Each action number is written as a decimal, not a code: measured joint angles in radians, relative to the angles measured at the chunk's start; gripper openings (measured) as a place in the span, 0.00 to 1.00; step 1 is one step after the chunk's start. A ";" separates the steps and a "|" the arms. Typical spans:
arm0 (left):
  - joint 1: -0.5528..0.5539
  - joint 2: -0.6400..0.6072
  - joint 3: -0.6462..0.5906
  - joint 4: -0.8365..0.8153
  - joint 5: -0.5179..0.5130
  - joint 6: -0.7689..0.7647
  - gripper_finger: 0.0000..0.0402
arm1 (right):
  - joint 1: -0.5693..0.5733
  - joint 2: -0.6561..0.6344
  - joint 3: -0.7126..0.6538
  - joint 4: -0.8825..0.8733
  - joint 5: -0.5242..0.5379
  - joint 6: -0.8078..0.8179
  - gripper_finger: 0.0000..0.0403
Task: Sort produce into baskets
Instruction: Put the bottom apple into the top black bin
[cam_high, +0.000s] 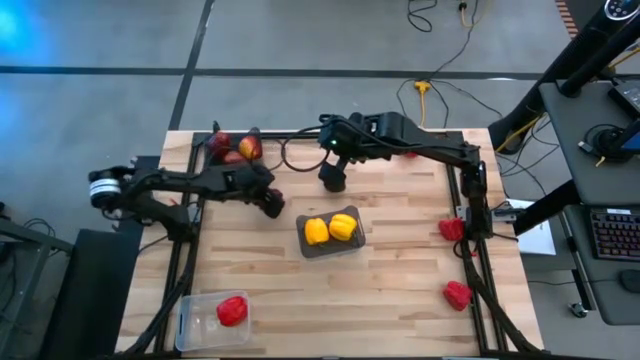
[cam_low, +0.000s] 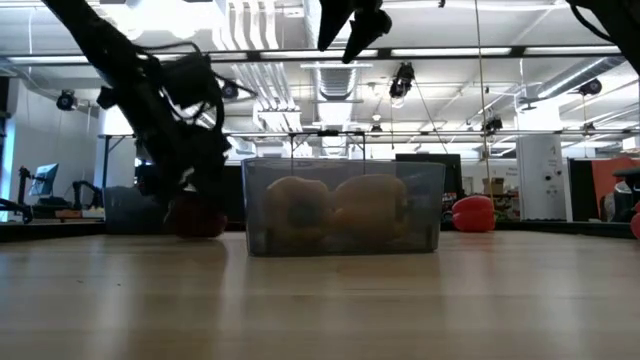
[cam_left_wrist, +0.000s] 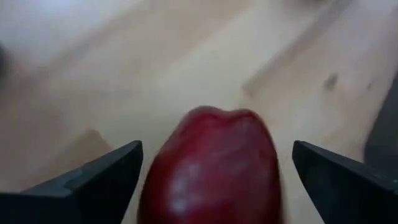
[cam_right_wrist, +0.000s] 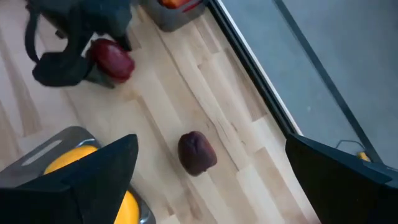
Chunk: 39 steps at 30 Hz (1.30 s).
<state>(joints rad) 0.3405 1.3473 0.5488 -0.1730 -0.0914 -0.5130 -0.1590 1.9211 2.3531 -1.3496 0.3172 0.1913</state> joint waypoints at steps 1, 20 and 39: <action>0.000 0.018 0.000 0.008 0.026 -0.012 0.99 | -0.001 0.005 0.000 -0.001 0.000 0.000 0.99; 0.007 -0.047 0.010 -0.173 0.153 -0.037 0.65 | -0.027 0.039 -0.002 -0.008 -0.001 -0.099 0.99; 0.404 -0.068 0.513 -0.997 -0.424 0.336 0.67 | -0.022 0.040 -0.036 -0.091 -0.010 -0.090 0.99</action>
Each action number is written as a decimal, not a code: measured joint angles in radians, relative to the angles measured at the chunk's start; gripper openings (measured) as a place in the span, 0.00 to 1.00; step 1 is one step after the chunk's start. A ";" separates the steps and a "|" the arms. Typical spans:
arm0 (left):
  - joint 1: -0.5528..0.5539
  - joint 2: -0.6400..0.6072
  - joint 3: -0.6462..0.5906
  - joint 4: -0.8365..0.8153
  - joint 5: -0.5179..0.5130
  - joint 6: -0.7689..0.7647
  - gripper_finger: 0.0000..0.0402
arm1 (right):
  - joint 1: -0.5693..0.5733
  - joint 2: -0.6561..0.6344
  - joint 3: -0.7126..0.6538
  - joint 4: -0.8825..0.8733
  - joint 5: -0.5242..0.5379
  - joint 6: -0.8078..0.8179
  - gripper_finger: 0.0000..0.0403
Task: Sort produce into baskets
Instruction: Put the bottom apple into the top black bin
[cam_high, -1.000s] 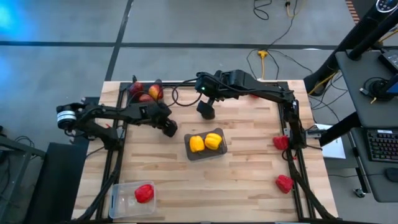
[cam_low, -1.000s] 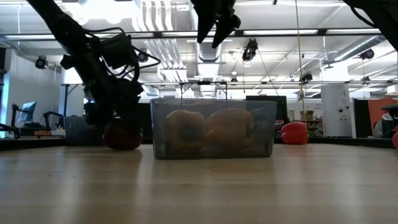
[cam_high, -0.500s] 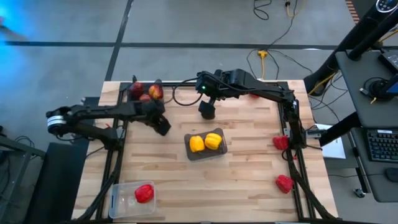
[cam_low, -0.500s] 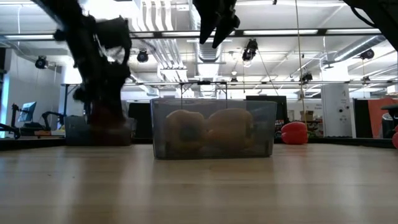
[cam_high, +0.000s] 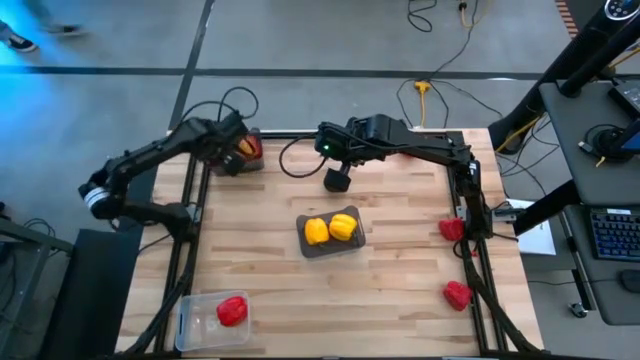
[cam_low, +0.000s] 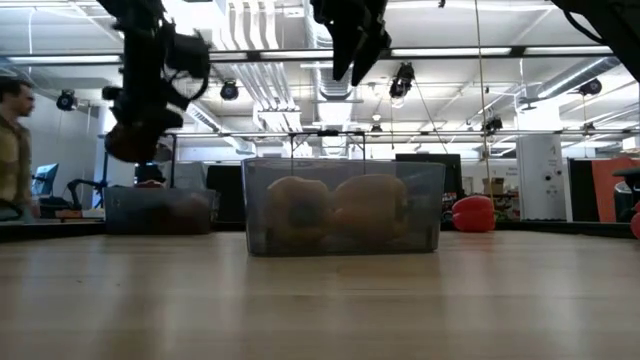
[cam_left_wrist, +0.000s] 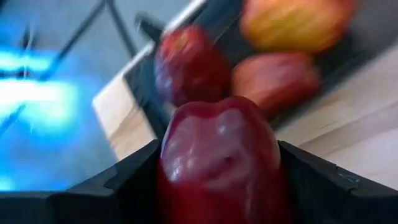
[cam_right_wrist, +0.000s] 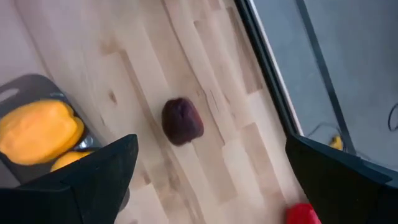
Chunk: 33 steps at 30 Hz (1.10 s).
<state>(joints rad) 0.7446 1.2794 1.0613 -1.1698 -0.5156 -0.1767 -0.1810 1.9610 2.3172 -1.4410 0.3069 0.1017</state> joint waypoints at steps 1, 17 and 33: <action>0.032 0.020 -0.003 -0.002 0.004 0.010 0.67 | 0.000 0.000 -0.003 -0.012 0.000 0.011 0.99; 0.100 0.255 -0.010 0.092 -0.034 0.079 0.78 | 0.015 -0.002 -0.121 -0.131 0.008 0.179 0.99; 0.102 0.372 -0.013 0.042 -0.036 0.077 0.78 | 0.015 -0.001 -0.276 -0.089 0.009 0.126 0.99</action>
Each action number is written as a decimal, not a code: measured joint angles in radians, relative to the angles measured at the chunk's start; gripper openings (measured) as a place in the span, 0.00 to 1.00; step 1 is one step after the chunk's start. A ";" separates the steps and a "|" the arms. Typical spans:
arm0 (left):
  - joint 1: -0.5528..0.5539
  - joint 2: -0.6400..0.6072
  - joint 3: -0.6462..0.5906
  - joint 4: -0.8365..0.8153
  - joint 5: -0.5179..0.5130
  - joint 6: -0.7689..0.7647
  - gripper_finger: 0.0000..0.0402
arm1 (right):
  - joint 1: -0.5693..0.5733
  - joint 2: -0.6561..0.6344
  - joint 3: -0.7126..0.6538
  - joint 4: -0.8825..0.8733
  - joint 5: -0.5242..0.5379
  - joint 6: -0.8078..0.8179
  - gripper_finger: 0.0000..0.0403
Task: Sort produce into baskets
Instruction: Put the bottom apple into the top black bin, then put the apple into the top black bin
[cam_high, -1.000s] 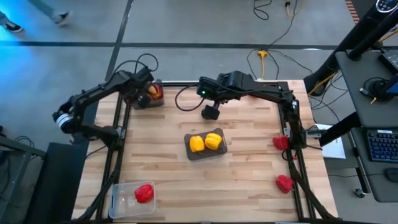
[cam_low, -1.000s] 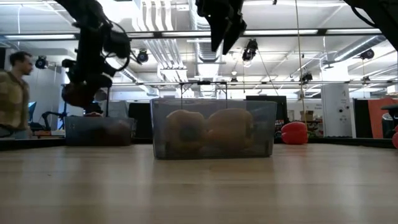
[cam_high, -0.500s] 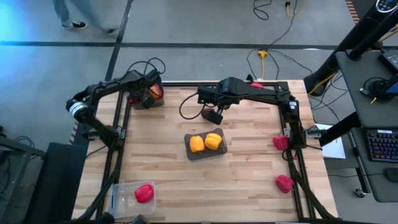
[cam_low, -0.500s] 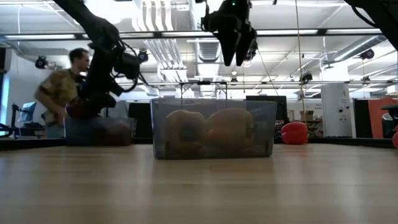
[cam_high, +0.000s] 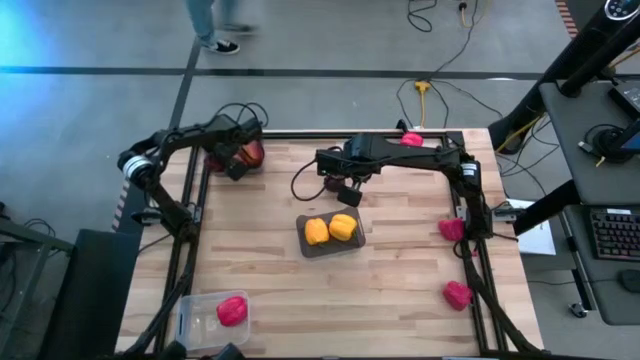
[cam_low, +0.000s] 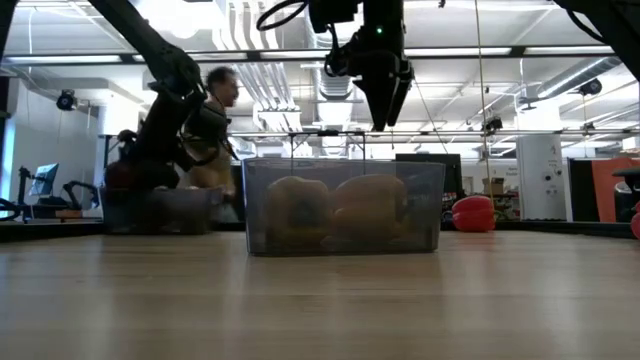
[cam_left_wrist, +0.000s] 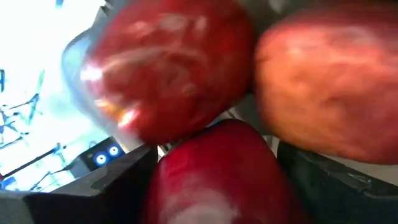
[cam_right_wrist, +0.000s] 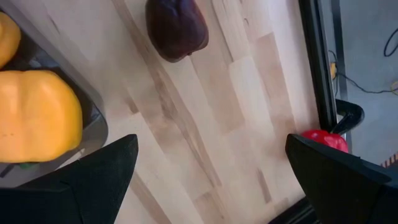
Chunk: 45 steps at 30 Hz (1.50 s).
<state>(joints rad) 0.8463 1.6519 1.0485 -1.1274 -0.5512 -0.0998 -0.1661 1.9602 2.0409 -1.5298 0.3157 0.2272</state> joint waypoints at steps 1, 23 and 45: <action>0.000 -0.009 0.000 0.002 0.001 0.003 0.78 | 0.000 0.000 0.000 0.002 0.000 -0.002 0.99; -0.001 -0.182 0.001 0.186 0.183 -0.032 0.78 | -0.005 0.001 -0.001 0.048 0.000 -0.069 0.99; -0.280 -0.231 -0.021 0.830 0.851 0.098 0.78 | -0.005 -0.164 -0.002 -0.021 0.074 0.030 0.99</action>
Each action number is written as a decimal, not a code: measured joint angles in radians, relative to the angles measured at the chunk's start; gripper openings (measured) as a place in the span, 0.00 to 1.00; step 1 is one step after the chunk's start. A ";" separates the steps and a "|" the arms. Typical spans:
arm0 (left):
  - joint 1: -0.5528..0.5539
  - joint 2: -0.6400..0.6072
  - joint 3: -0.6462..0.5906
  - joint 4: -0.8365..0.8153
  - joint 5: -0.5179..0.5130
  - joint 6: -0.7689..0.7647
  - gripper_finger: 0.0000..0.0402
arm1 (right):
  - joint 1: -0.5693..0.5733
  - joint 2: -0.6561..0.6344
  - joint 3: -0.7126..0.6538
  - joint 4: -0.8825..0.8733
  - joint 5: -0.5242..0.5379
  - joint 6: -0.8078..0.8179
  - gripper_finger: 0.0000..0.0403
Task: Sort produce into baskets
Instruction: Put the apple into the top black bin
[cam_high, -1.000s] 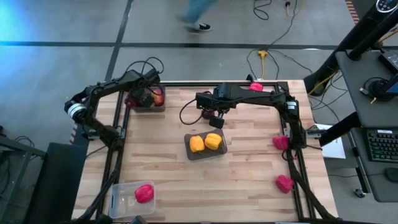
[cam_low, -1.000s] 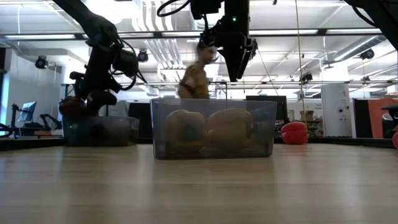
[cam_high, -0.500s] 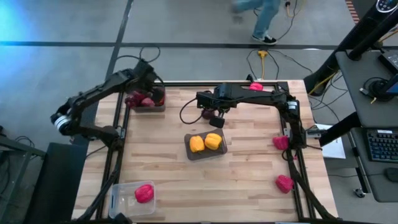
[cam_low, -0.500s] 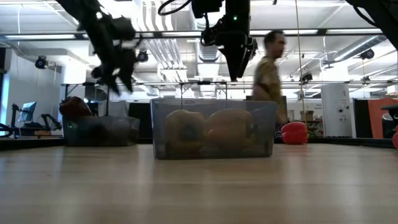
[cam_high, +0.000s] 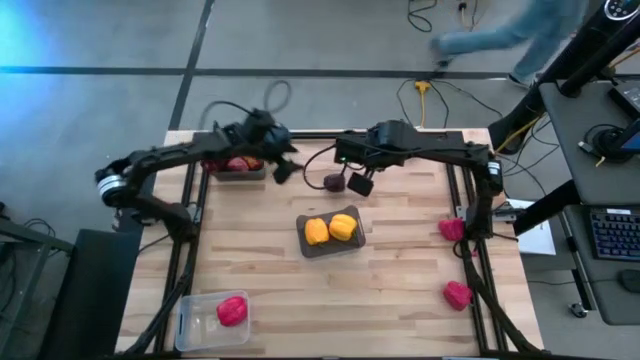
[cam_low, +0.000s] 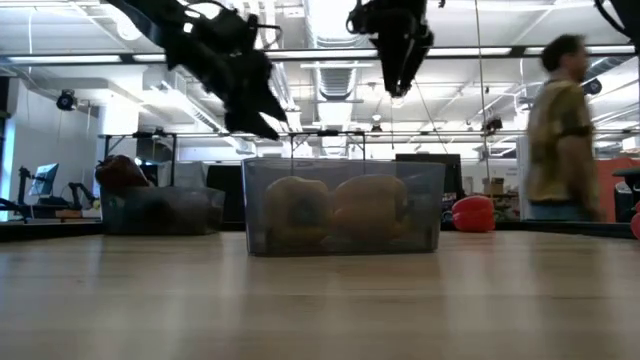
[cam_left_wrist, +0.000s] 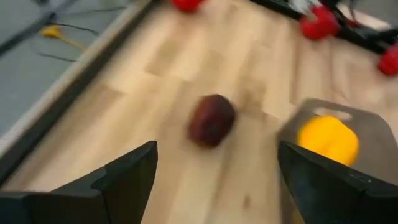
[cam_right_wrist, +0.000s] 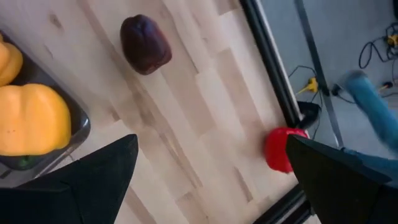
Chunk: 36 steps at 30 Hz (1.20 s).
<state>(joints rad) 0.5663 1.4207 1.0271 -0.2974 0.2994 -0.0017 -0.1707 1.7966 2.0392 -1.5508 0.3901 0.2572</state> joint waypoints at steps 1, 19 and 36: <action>-0.027 0.027 0.000 0.024 0.001 0.000 0.78 | 0.000 -0.013 0.000 -0.004 0.000 0.018 0.99; -0.139 0.470 0.257 0.115 -0.047 0.182 0.98 | 0.010 -0.170 0.000 -0.021 -0.046 0.238 0.99; -0.190 0.667 0.427 0.008 -0.217 0.239 0.91 | 0.035 -0.171 -0.016 -0.020 -0.049 0.270 0.99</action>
<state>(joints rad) 0.3764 2.0873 1.4546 -0.2890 0.0821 0.2372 -0.1352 1.6260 2.0229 -1.5706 0.3406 0.5268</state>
